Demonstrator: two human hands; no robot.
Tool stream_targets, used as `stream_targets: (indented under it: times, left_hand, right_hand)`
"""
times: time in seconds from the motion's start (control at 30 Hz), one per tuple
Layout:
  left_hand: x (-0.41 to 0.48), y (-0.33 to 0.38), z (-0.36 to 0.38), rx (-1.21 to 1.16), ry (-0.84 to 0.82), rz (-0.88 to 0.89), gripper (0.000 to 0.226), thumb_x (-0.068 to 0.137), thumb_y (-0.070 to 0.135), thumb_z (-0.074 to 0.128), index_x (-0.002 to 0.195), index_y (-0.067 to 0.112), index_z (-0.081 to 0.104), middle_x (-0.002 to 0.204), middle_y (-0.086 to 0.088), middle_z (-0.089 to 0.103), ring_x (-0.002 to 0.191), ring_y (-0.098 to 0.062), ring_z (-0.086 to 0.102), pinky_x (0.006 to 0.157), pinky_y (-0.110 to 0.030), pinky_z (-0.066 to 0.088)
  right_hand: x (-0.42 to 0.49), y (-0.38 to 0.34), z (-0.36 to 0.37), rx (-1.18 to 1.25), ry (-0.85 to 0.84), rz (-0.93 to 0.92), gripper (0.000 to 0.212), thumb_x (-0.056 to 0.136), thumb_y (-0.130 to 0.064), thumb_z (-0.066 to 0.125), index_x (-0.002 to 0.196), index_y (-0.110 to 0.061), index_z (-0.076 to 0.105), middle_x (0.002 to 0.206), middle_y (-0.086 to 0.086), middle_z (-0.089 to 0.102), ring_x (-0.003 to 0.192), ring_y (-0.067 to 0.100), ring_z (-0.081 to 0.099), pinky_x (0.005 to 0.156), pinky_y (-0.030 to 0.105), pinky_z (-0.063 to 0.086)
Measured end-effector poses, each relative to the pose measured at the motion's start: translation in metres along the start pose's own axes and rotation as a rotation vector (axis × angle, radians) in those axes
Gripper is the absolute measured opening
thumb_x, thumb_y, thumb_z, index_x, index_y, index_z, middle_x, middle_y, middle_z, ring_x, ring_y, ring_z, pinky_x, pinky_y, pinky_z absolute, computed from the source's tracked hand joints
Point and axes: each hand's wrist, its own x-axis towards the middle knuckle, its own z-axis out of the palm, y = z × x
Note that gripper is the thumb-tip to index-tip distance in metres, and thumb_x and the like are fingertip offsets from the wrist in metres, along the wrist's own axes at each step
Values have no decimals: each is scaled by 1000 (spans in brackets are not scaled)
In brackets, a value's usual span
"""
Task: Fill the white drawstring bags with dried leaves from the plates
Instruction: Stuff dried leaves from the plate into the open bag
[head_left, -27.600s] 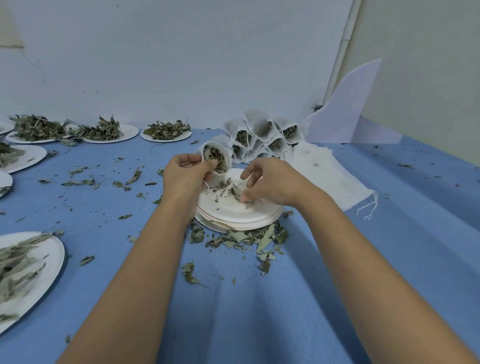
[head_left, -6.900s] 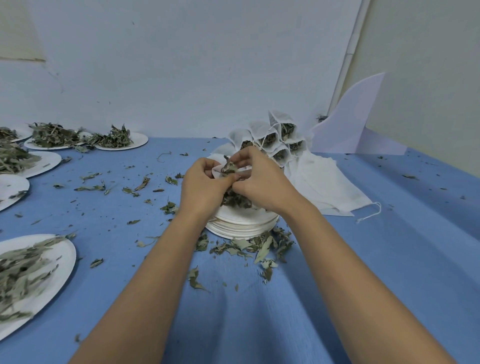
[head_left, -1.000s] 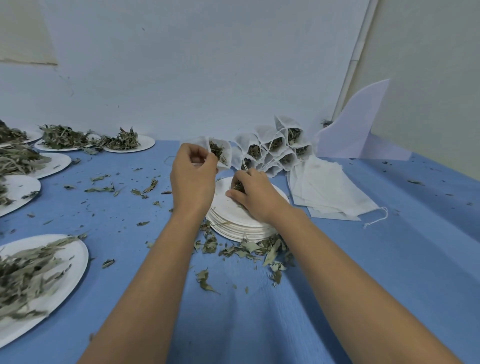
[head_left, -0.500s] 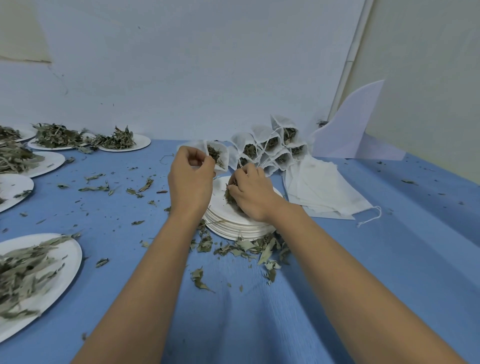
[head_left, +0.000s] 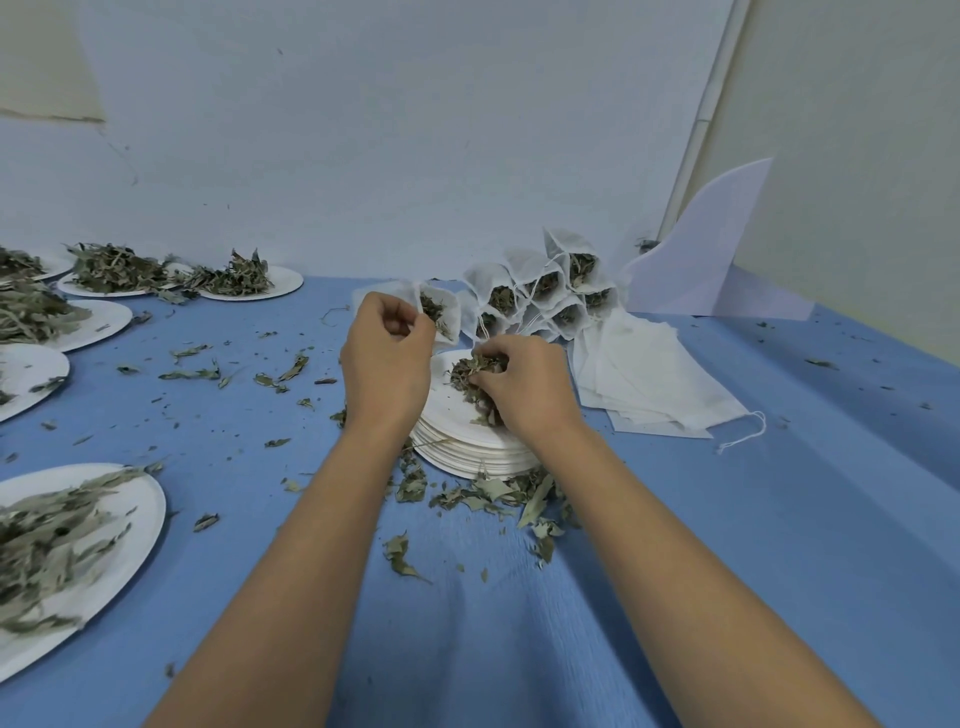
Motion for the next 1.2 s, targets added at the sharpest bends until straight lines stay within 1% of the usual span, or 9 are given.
stream_targets:
  times: [0.07, 0.17, 0.23, 0.37, 0.53, 0.83, 0.97, 1.07, 1.2]
  left_hand:
    - [0, -2, 0, 29, -3, 16, 18, 90, 14, 56, 77, 23, 48, 73, 7, 51, 66, -9, 49, 54, -11, 39]
    - [0, -6, 0, 65, -20, 36, 13, 90, 13, 57, 81, 19, 50, 72, 7, 49, 61, -4, 44, 52, -8, 37]
    - [-1, -9, 2, 96, -50, 69, 8, 91, 11, 56, 84, 15, 52, 72, 7, 48, 61, -4, 43, 52, -8, 36]
    - [-3, -12, 6, 172, -91, 126, 4, 93, 12, 55, 89, 12, 54, 73, 8, 48, 64, -3, 44, 54, -4, 36]
    - [-4, -11, 7, 181, -130, 145, 3, 92, 10, 55, 90, 12, 54, 76, 8, 50, 66, -3, 46, 56, -2, 35]
    - [-16, 3, 11, 76, -395, 216, 9, 86, 7, 60, 80, 13, 55, 80, 2, 59, 80, -16, 56, 73, -24, 46]
    - [-16, 4, 12, 90, -453, 219, 13, 85, 7, 57, 79, 18, 52, 82, -3, 58, 75, -20, 53, 69, -27, 46]
    - [-16, 1, 13, 98, -469, 180, 14, 80, 12, 58, 84, 23, 49, 82, -2, 53, 60, -10, 45, 57, -16, 39]
    - [-19, 1, 18, 61, -464, 126, 33, 70, 16, 72, 93, 18, 48, 85, 1, 49, 66, -14, 43, 62, -28, 41]
  right_hand:
    - [-1, -1, -2, 31, 69, -8, 26, 86, -6, 65, 110, -12, 71, 106, 2, 71, 97, 11, 62, 82, 13, 42]
    - [1, -3, -9, 213, 194, 24, 22, 83, -5, 66, 102, -13, 74, 89, -7, 69, 60, -10, 56, 59, 4, 41]
    - [2, -5, -15, 335, 256, 71, 20, 81, -8, 70, 100, -16, 75, 76, -13, 65, 43, -8, 49, 46, 5, 37]
    - [1, -11, -27, 429, 249, 109, 18, 79, -12, 73, 94, -21, 75, 65, -17, 62, 39, -3, 47, 42, 7, 35]
    - [2, -18, -33, 371, 97, 60, 16, 75, -12, 75, 87, -22, 76, 71, -12, 67, 41, -8, 48, 45, 6, 33]
    - [2, -15, -31, 246, 206, 148, 23, 78, -5, 65, 97, -12, 76, 88, -1, 71, 65, 2, 55, 54, 3, 39]
    - [2, -14, -29, 316, 227, 196, 24, 77, -7, 65, 97, -13, 75, 94, 0, 73, 68, 5, 56, 52, 4, 41]
    - [2, -16, -27, 365, 213, 226, 25, 79, -9, 65, 102, -14, 74, 100, -1, 72, 78, 7, 60, 70, 17, 50]
    - [-1, -19, -25, 472, 149, 266, 19, 83, -9, 62, 94, -12, 76, 91, 0, 73, 83, 10, 63, 72, 26, 50]
